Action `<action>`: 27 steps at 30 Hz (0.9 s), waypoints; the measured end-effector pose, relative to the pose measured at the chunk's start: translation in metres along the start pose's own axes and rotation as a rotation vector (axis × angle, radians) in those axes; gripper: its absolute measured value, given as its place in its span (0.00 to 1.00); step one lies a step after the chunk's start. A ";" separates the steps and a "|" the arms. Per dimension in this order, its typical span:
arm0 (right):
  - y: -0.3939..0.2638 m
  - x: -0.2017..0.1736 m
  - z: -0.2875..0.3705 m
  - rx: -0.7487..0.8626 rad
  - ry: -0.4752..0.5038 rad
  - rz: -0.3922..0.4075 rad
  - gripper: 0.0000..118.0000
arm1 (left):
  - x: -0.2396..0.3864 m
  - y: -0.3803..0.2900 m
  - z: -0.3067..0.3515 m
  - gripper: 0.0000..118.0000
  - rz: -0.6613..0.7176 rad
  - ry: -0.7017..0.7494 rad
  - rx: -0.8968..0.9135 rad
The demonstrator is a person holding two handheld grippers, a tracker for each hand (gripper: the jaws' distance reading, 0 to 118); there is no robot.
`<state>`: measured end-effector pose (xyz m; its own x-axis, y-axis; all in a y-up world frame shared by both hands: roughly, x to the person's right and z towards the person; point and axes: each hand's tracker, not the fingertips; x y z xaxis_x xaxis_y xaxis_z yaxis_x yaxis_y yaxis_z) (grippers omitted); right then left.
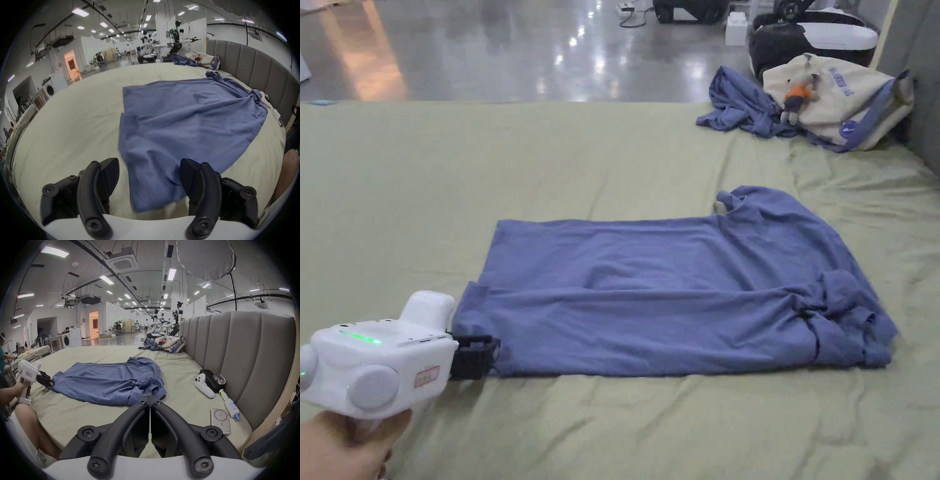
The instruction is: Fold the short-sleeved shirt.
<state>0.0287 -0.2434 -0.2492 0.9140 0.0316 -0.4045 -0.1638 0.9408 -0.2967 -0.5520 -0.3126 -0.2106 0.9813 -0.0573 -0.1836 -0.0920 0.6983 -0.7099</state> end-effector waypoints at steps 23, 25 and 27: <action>0.011 0.020 -0.225 -0.511 0.082 0.066 0.97 | 0.025 0.005 0.023 0.05 -0.003 -0.009 0.026; 0.011 0.021 -0.229 -0.528 0.093 0.058 0.96 | 0.023 0.007 0.022 0.05 0.000 -0.010 0.029; 0.011 0.019 -0.227 -0.549 0.109 0.071 0.78 | 0.024 0.009 0.022 0.05 0.000 -0.008 0.027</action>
<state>-0.0406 -0.3088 -0.4567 0.8548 0.0263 -0.5182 -0.4195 0.6230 -0.6603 -0.5260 -0.2924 -0.2062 0.9827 -0.0517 -0.1778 -0.0874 0.7170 -0.6916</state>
